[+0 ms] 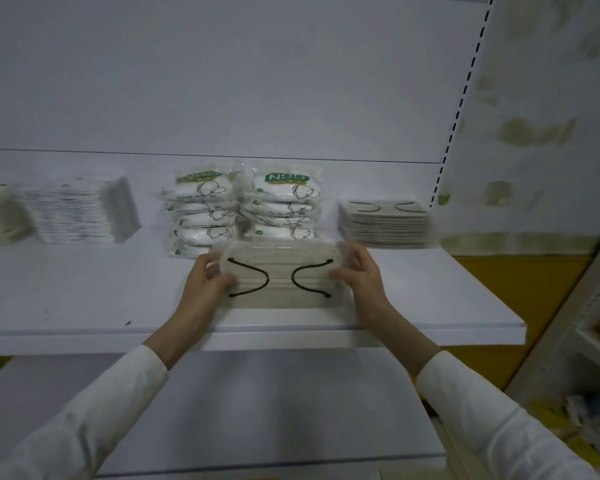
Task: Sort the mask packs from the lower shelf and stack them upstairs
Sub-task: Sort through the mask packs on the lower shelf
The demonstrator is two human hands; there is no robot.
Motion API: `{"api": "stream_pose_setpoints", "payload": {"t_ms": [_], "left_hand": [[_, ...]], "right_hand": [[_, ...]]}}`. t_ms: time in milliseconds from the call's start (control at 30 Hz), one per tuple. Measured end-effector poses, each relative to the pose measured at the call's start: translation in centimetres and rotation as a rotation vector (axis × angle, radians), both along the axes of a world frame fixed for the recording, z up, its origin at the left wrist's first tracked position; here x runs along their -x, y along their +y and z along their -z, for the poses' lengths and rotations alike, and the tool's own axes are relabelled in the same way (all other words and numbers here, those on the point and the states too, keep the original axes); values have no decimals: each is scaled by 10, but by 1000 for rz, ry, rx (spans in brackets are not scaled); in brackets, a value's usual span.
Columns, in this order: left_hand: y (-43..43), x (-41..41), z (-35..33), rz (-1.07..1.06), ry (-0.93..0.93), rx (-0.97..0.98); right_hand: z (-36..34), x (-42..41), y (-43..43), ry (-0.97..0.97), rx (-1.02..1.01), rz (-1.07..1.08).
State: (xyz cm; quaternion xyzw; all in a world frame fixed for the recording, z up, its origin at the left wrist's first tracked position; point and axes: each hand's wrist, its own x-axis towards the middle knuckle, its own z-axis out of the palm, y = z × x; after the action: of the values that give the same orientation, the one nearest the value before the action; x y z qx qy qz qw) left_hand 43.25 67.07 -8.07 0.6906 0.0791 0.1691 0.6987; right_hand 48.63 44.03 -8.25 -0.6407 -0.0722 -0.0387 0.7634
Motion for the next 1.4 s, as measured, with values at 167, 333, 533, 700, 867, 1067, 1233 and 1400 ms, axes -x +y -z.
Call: {"api": "stream_pose_setpoints", "payload": {"t_ms": [167,333,533,700,867,1067,1233,1400], "left_hand": [[0,3,3,21,-60,-82],[5,-1,5,-40,-20,-11],[22,4,10,-17,-49,-123],[36,7,14,-82,-105,-376],[42,10,11,-125,-140,-430],[69,39,-4,-225,-194,-423],[107,82,-2,-351,-167,-362],[130,122,2,-433,-172,-314]], "right_hand": [[8,3,3,33,-40,11],[10,3,3,23,49,-89],[1,2,-32,-107,323,-122],[2,3,-47,-221,524,-56],[-1,6,-38,-260,496,40],[-12,9,-2,-356,478,-15],[-15,14,48,-415,483,-120],[-14,23,92,-393,442,-211]]}}
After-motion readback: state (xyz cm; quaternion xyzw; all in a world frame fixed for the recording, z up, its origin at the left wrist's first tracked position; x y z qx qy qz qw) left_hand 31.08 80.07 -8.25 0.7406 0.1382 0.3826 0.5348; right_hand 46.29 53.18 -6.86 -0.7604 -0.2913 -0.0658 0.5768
